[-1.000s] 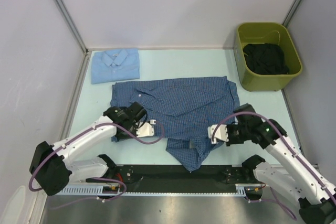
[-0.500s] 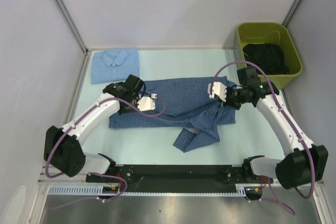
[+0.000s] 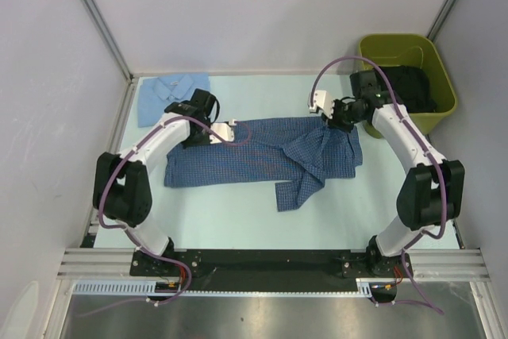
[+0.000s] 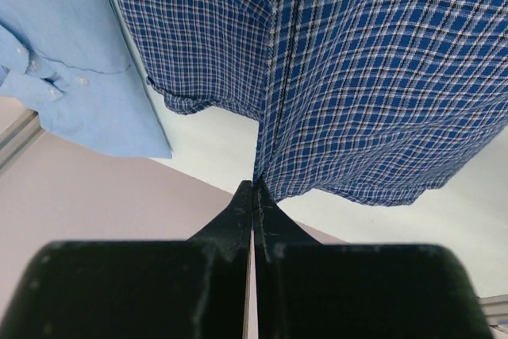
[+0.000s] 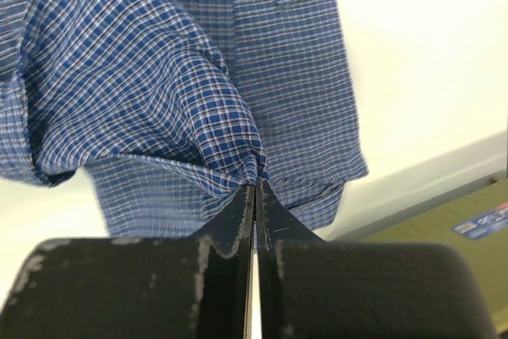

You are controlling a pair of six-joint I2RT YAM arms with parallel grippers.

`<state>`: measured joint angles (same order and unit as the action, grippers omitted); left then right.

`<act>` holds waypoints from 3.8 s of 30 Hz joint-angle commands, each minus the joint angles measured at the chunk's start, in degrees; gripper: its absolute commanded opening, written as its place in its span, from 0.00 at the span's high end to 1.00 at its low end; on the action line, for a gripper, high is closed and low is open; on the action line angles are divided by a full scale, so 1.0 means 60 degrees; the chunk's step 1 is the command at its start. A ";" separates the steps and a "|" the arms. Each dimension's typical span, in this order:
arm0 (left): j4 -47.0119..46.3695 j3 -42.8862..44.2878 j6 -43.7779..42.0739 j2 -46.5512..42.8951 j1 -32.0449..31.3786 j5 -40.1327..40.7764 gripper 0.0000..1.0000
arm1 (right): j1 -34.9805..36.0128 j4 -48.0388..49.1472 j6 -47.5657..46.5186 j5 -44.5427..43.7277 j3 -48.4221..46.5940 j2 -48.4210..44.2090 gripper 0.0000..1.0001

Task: Fold and stack the long sleeve shirts
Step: Fold the shirt

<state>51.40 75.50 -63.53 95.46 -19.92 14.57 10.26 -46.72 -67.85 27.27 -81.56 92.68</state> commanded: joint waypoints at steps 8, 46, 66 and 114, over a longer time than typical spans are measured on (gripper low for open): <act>-0.0655 0.0438 -0.0179 0.0818 0.0332 -0.0187 1.00 | -0.0011 0.1545 0.0352 -0.0267 -0.0835 0.1207 1.00; -0.2076 0.0424 0.0539 0.2341 0.0874 0.0018 1.00 | 0.0501 0.3685 0.1817 -0.1160 -0.1099 0.3214 1.00; -0.0056 -0.1640 0.3790 -0.1465 0.3552 -0.5764 0.01 | -0.1988 -0.1018 0.4087 0.1696 0.0626 -0.0329 0.36; 0.0984 -0.1964 0.4333 0.0496 0.6074 -0.7013 1.00 | -0.2868 0.0375 0.4922 0.1008 0.2988 0.1339 0.66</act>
<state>56.31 61.84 -36.49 98.32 16.05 -26.72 -7.57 -46.37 -38.98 35.22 -63.70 98.74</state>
